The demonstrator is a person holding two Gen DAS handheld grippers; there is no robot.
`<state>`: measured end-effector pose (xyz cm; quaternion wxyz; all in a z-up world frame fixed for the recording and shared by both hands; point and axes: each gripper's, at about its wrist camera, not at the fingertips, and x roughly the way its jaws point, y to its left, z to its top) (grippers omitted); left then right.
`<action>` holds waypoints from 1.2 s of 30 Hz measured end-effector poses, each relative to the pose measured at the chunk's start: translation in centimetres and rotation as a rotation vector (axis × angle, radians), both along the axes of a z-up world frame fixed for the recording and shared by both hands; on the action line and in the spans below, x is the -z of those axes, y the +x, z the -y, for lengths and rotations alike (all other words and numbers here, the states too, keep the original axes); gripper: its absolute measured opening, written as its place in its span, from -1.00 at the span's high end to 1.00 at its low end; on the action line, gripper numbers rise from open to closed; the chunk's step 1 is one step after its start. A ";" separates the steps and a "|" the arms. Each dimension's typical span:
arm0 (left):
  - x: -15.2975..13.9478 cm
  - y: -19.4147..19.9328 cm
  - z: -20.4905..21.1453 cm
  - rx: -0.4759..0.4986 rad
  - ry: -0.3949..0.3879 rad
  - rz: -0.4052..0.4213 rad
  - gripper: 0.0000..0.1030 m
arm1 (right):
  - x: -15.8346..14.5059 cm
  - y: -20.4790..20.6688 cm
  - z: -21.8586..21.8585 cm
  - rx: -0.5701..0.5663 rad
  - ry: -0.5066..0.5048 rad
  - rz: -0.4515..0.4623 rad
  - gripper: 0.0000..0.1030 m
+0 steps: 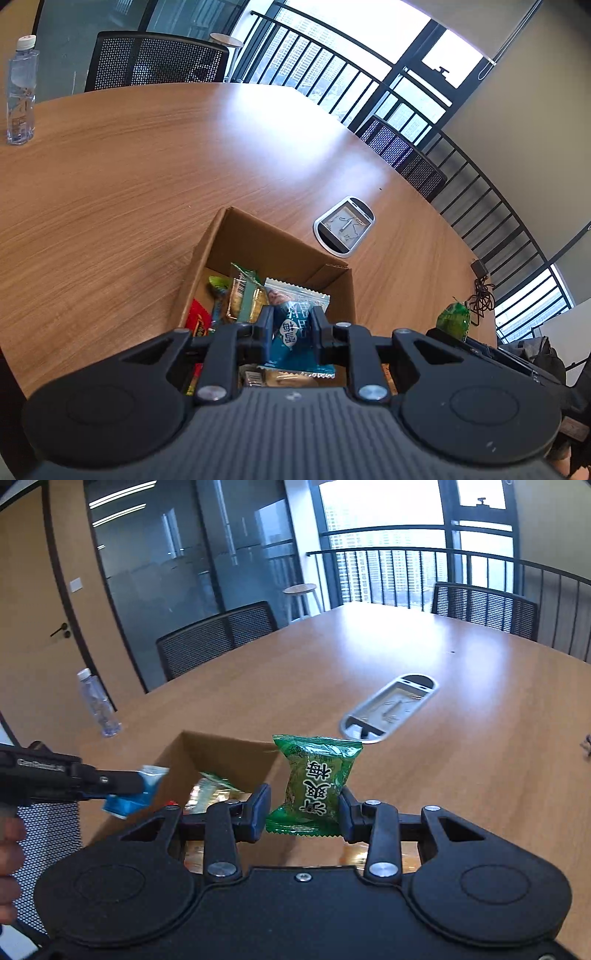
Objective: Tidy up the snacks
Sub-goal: 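Release the blue candy into the box while the right tool drops the green candy in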
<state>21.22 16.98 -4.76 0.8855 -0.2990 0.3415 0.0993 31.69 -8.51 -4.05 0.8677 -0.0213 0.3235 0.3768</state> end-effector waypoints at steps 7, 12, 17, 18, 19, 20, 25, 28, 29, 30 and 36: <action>0.9 -0.4 -0.7 0.020 -0.016 -0.033 0.60 | -0.4 -2.8 -3.0 -0.065 -0.015 -0.013 0.27; 0.2 -1.4 -1.6 -0.009 -0.044 -0.016 0.51 | -0.3 -4.6 -4.0 -0.091 -0.038 -0.026 0.27; -1.5 -2.9 -1.7 -0.012 -0.006 0.004 0.35 | -0.2 -5.6 -4.8 -0.114 -0.071 -0.040 0.26; -1.8 -3.3 -1.5 -0.011 -0.001 0.010 0.24 | -0.2 -5.7 -5.0 -0.118 -0.076 -0.050 0.25; -2.1 -3.6 -1.4 -0.010 0.006 0.013 0.17 | -0.2 -5.8 -5.2 -0.129 -0.083 -0.056 0.24; -2.3 -3.9 -1.3 -0.010 0.013 0.011 0.01 | -0.2 -6.0 -5.4 -0.144 -0.095 -0.054 0.23; -2.9 -4.9 -0.9 -0.010 0.051 -0.005 -0.51 | -0.7 -6.9 -5.8 -0.172 -0.158 -0.028 0.02; -3.0 -5.4 -0.7 -0.023 0.086 -0.027 -0.62 | -1.6 -7.4 -4.9 -0.152 -0.119 -0.024 -0.16; -2.9 -5.5 -0.7 -0.029 0.090 -0.032 -0.63 | -1.8 -7.6 -4.6 -0.147 -0.114 -0.021 -0.19; -2.9 -5.7 -0.7 -0.033 0.091 -0.034 -0.64 | -2.1 -7.8 -4.3 -0.144 -0.114 -0.016 -0.21; -3.2 -6.3 0.0 -0.045 0.113 -0.044 -0.86 | -3.3 -9.4 -2.6 -0.118 -0.109 0.034 -0.83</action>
